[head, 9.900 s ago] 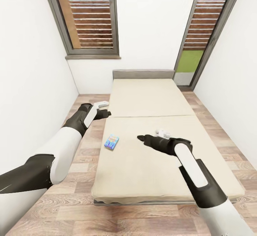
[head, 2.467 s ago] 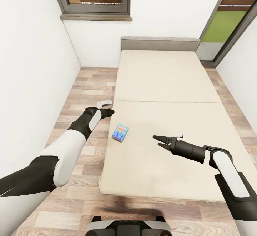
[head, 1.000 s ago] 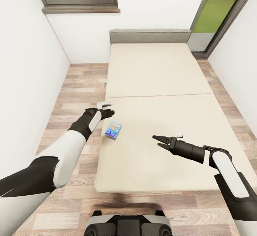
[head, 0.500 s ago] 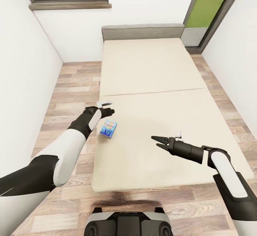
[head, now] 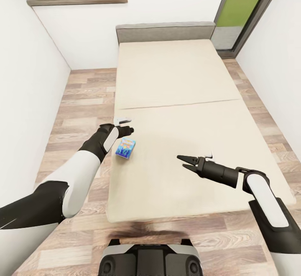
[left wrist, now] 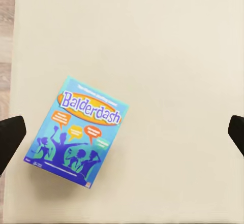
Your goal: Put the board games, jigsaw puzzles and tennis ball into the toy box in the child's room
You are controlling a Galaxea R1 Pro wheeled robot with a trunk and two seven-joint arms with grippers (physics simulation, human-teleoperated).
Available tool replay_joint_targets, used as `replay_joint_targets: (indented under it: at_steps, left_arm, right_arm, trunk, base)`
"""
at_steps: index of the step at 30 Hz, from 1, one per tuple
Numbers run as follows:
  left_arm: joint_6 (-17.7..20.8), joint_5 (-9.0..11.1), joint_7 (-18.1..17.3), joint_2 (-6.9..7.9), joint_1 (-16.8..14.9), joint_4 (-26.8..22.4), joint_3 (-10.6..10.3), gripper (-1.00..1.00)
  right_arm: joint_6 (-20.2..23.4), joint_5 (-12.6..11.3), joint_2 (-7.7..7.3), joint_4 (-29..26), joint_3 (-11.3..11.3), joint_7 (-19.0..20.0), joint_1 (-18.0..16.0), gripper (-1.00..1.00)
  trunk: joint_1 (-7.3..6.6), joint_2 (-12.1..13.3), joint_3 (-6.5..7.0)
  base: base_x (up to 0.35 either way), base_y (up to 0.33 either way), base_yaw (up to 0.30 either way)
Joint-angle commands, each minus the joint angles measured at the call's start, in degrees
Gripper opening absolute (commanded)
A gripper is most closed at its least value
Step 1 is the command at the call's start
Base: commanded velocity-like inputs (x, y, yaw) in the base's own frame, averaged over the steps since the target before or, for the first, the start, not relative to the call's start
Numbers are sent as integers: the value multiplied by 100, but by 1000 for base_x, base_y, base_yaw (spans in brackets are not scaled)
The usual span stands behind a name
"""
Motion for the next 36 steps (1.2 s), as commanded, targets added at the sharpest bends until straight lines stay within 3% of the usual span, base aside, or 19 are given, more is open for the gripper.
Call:
replay_joint_targets:
  at_steps: [1, 3, 4, 8, 9, 15, 19, 25, 36]
  left_arm:
    - [39, 60, 42, -3, -3, -8, 9, 100]
    - [63, 61, 47, -4, -3, -10, 11, 100]
    - [83, 60, 50, -4, -4, -13, 9, 100]
    - [105, 63, 53, -3, -5, -16, 10, 100]
    - [113, 64, 53, -3, -7, -16, 11, 100]
    - [125, 66, 55, 16, -31, -19, 25, 100]
    - [127, 67, 55, 15, -77, -18, 32, 100]
    - [132, 64, 46, 33, -120, -24, 36, 100]
    - [446, 50, 54, 48, -481, -26, 39, 100]
  right_arm:
    - [11, 62, -14, 0, -5, 59, -102, 100]
    - [11, 61, -28, 3, -17, 54, -368, 100]
    - [11, 68, -37, 34, -24, 41, -683, 100]
    - [11, 78, -46, 167, -32, 6, -1395, 100]
    - [11, 76, -57, 277, -32, -25, -1781, 100]
    - [11, 63, -88, 667, 6, -129, -2929, 100]
    - [11, 55, -89, 1185, 17, -151, -3406, 100]
    - [11, 51, -81, 1640, 23, -160, -3698, 100]
    - [11, 43, -41, 1719, 46, -162, -3769, 100]
  trunk:
    - [3, -9, -17]
    - [3, -9, -35]
    - [3, -9, -45]
    - [3, -9, -82]
    - [3, -9, -92]
    - [3, -9, -148]
    - [3, -9, -186]
    - [3, -9, -242]
    - [3, -9, -346]
  base:
    - [0, 0, -4]
    - [0, 0, -3]
    - [0, 0, -1]
    - [0, 0, 0]
    - [0, 0, 0]
    - [0, 0, 0]
    - [0, 0, 0]
    - [0, 0, 0]
    - [0, 0, 0]
